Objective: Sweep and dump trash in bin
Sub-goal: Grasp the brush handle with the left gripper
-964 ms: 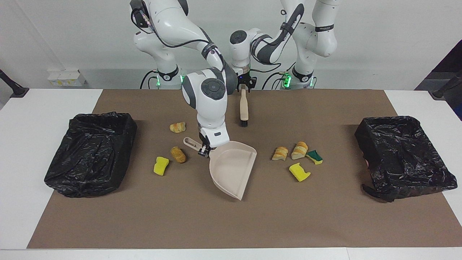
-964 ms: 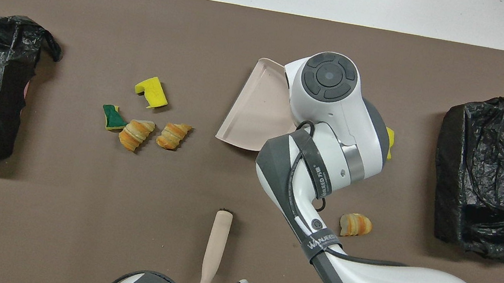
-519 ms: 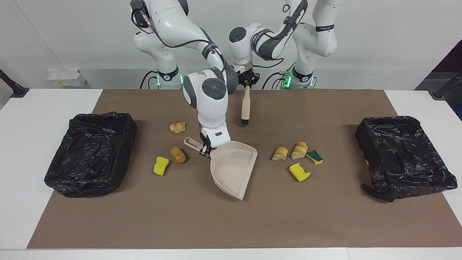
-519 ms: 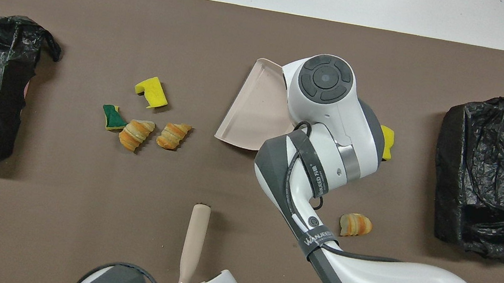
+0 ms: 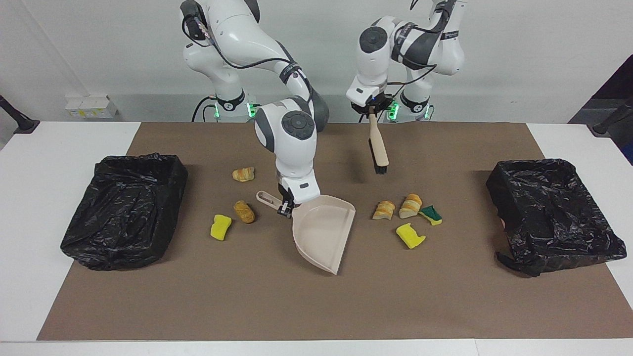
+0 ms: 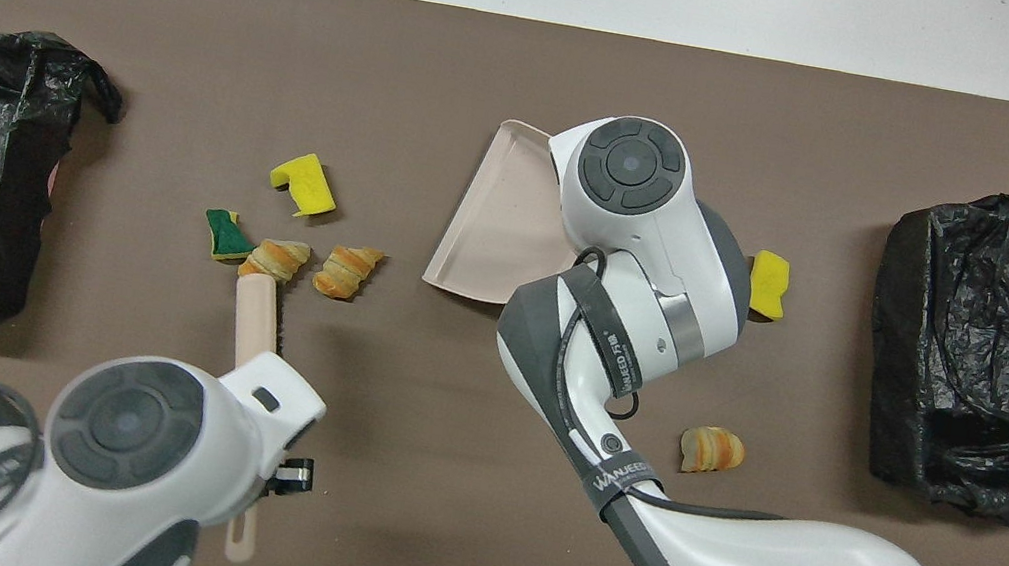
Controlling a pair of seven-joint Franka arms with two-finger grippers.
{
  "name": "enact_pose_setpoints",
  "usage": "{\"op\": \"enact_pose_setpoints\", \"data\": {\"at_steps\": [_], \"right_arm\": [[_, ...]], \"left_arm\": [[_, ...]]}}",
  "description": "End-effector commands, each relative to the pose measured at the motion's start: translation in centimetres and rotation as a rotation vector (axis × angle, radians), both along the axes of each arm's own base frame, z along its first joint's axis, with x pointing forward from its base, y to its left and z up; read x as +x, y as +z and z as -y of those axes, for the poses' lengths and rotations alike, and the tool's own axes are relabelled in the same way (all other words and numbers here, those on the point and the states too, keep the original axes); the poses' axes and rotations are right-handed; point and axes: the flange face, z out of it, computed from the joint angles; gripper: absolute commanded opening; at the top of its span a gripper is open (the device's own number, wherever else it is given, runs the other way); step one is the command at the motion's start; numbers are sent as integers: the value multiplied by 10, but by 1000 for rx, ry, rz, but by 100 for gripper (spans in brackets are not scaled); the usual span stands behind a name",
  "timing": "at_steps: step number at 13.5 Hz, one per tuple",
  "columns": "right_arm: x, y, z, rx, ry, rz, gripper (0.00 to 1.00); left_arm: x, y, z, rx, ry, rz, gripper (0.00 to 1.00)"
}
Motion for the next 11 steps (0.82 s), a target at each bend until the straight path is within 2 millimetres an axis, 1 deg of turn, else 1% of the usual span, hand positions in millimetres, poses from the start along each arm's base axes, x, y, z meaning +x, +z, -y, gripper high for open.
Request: {"op": "enact_pose_setpoints", "data": {"at_steps": [1, 2, 3, 5, 6, 7, 8, 10, 11], "right_arm": [[-2, -3, -5, -24, 180, 6, 0], [-1, -3, -4, -26, 235, 3, 0], [-1, -7, -2, -25, 268, 4, 0], [0, -11, -1, -23, 326, 9, 0], [-1, -12, -1, -24, 332, 7, 0], [0, -11, -1, -23, 332, 8, 0], [0, -11, -1, -24, 333, 10, 0], [0, -11, -1, -23, 332, 9, 0], [0, -11, 0, -23, 331, 9, 0]], "left_arm": [[38, -7, -50, -20, 38, -18, 0], [49, -8, -73, -30, 71, -9, 0], [58, -13, -90, -41, 74, -10, 0], [68, -30, -110, -58, 46, -29, 0], [69, -46, -118, -58, 52, -55, 0], [70, -62, -115, -55, 62, -64, 0], [65, -72, -110, -58, 58, -64, 0], [62, -77, -93, -66, 0, -61, 0], [66, -92, -81, -73, -35, -57, 0]]}}
